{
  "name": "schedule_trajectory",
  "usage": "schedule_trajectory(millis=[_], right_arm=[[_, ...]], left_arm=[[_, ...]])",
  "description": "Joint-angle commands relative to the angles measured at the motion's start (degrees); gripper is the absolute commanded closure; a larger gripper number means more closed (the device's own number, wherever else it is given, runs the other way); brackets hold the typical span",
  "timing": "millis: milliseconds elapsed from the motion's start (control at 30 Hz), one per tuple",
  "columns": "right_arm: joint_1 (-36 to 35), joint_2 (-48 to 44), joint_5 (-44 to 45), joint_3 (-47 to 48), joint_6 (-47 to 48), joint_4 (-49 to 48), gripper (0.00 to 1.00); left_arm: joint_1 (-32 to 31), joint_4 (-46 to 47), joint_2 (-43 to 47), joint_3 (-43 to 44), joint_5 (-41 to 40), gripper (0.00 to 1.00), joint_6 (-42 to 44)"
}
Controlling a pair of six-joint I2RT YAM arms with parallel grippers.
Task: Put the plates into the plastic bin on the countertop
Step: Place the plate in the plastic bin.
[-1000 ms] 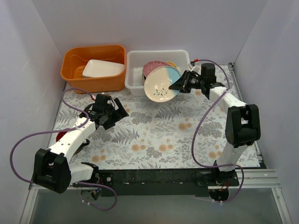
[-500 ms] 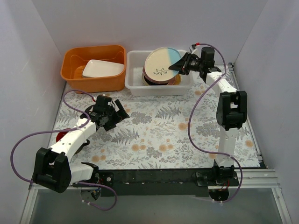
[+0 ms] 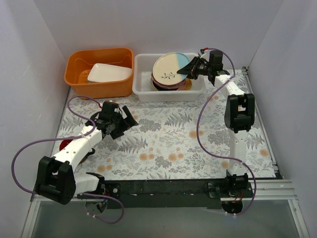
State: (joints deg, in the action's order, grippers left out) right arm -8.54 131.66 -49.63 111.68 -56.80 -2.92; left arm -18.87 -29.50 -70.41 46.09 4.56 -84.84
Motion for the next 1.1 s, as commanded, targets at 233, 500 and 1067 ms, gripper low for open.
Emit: schedule_trajectory(millis=[233, 500, 1067], right_arm=[[-3.5, -1.31, -1.09, 2.14, 8.0, 5.86, 0.96], [-3.51, -1.48, 3.92, 1.79, 18.38, 16.53, 0.78], [1.06, -12.82, 3.83, -7.7, 15.14, 12.67, 0.19]], left_arm=[[0.24, 0.14, 2.03, -0.82, 0.98, 0.02, 0.46], [0.15, -0.74, 3.52, -0.38, 1.07, 0.02, 0.81], [0.24, -2.14, 7.3, -1.17, 1.16, 0.02, 0.64]])
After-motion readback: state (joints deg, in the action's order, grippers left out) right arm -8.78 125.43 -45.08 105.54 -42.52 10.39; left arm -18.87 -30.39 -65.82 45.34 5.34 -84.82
